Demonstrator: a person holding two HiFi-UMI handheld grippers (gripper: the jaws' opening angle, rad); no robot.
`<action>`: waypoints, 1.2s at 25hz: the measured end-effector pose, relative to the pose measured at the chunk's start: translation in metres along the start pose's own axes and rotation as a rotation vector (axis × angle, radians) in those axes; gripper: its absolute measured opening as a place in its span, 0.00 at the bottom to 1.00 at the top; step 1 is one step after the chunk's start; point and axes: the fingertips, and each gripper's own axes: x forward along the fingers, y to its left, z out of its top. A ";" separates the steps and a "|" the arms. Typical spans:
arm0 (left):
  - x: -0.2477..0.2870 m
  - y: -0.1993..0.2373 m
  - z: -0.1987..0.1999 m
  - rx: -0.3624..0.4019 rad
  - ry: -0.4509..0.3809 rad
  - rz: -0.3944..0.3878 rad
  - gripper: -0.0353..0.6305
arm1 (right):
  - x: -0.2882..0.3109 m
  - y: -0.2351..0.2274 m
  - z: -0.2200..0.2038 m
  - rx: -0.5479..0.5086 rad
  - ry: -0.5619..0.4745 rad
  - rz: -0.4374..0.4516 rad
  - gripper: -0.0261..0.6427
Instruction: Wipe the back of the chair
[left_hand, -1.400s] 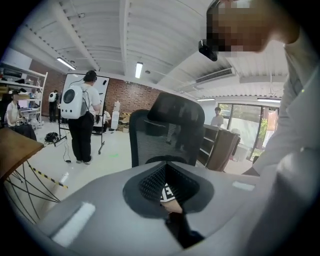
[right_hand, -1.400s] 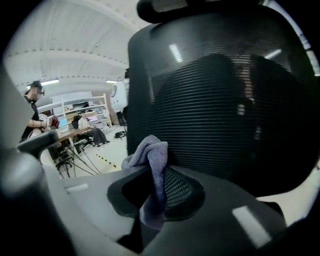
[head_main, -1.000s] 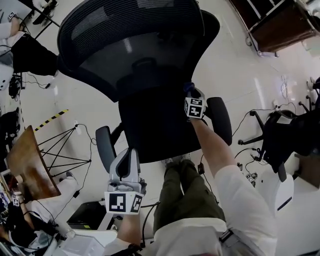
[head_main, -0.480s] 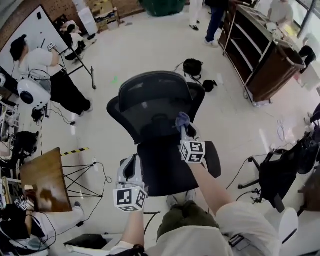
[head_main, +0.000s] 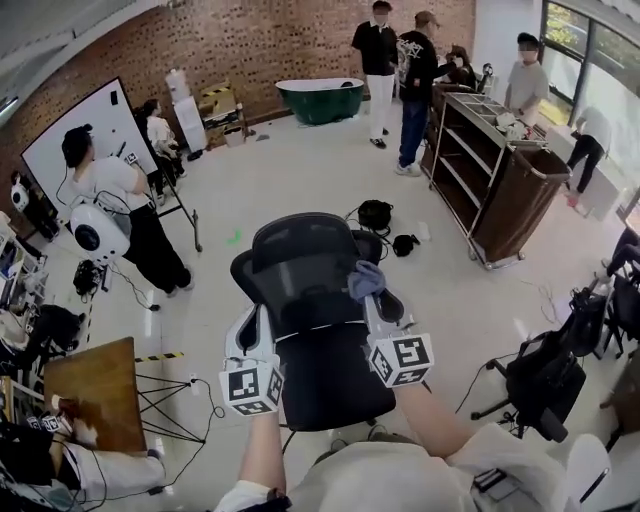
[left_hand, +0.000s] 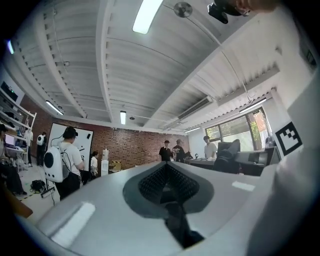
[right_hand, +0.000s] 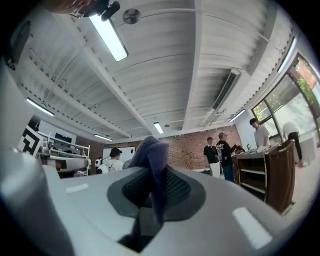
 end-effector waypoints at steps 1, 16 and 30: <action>-0.004 -0.003 -0.002 -0.004 0.004 -0.006 0.13 | -0.004 0.002 0.000 -0.002 0.003 0.002 0.11; -0.106 -0.054 0.033 -0.003 0.010 -0.030 0.13 | -0.117 0.039 0.032 -0.006 0.005 0.022 0.11; -0.306 -0.208 0.085 0.018 0.025 0.036 0.13 | -0.355 0.043 0.106 0.076 0.003 0.064 0.11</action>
